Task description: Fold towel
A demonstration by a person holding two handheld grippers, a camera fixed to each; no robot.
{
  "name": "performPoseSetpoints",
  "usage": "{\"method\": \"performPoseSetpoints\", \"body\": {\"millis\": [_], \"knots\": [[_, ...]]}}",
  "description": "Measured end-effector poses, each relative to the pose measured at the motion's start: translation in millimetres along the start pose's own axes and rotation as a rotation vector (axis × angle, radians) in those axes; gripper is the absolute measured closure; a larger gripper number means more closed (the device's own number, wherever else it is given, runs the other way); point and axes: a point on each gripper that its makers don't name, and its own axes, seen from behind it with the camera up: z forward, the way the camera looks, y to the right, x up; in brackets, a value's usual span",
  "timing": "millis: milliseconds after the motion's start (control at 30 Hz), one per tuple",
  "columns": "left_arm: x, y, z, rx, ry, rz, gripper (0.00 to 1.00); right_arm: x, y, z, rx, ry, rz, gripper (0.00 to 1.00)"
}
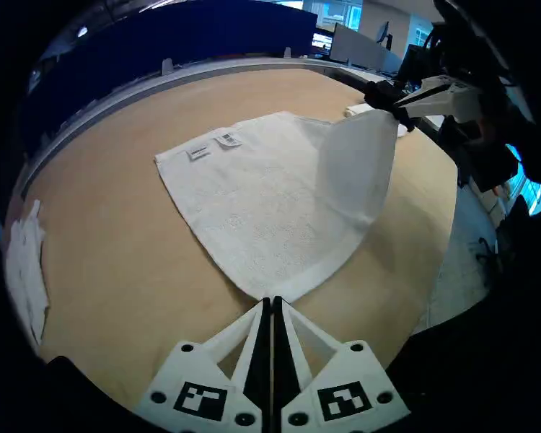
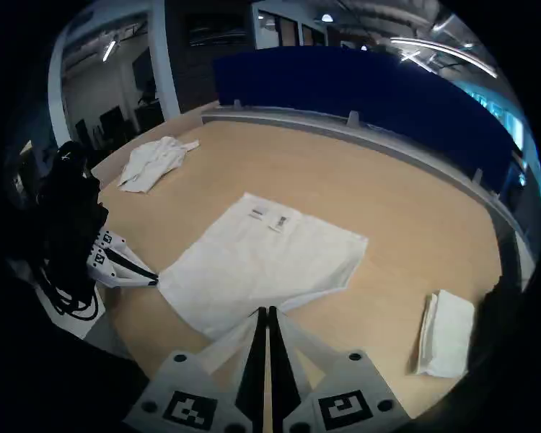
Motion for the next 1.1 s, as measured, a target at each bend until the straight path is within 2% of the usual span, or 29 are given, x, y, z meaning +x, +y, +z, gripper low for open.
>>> {"method": "performPoseSetpoints", "body": {"millis": [267, 500, 1100], "knots": [[-1.5, -3.6, 2.2, 0.013, -0.006, -0.003, 0.99, 2.7, -0.3, 0.3, 0.002, 0.003, -0.001, 0.98], [3.6, -7.4, -1.4, 0.01, 0.003, -0.038, 0.99, 5.3, -1.6, 0.2, 0.005, 0.007, -0.001, 0.98], [38.9, -24.3, -27.8, 0.008, 0.021, -0.123, 0.99, 17.1, 4.9, -13.7, -0.009, 0.027, 0.002, 0.98]]}}
